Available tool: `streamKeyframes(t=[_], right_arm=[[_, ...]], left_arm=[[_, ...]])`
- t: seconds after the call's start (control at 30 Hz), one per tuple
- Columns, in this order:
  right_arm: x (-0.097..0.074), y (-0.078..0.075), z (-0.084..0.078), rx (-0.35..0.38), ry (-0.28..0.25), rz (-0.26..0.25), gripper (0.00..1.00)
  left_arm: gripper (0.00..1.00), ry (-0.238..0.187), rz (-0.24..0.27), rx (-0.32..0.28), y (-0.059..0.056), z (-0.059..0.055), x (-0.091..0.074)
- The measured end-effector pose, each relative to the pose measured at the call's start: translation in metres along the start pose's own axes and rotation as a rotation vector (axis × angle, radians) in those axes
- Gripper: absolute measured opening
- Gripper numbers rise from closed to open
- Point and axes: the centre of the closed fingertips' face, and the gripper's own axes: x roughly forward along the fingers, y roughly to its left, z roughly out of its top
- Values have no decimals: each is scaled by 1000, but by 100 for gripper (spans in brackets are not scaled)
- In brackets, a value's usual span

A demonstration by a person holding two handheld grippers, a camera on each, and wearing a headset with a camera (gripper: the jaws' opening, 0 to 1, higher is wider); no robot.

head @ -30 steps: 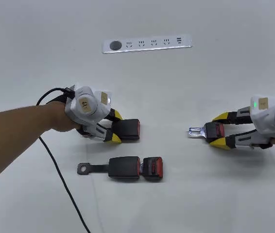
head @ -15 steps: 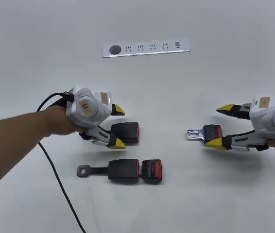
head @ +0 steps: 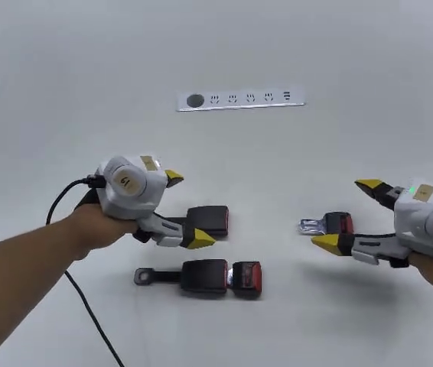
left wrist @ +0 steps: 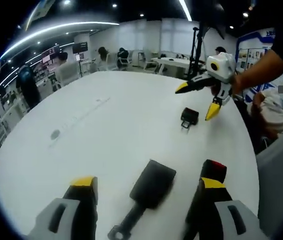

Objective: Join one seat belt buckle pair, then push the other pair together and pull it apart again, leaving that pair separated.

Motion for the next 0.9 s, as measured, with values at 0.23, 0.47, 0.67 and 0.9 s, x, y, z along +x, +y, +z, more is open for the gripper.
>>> streamKeyframes(t=[0.23,0.47,0.67,0.9], right_arm=[[-11,5,7,63,-27,-89,86],[-24,21,10,101,-37,-156,90],[-35,38,11,129,-55,-197,93],[-44,58,10,140,-64,-209,95]], left_arm=[[92,-46,63,-96,-1,-5,-18],[94,-90,104,-165,-8,-17,-37],[96,-108,123,-195,-23,-28,-54],[98,-141,141,-228,-37,-33,-78]])
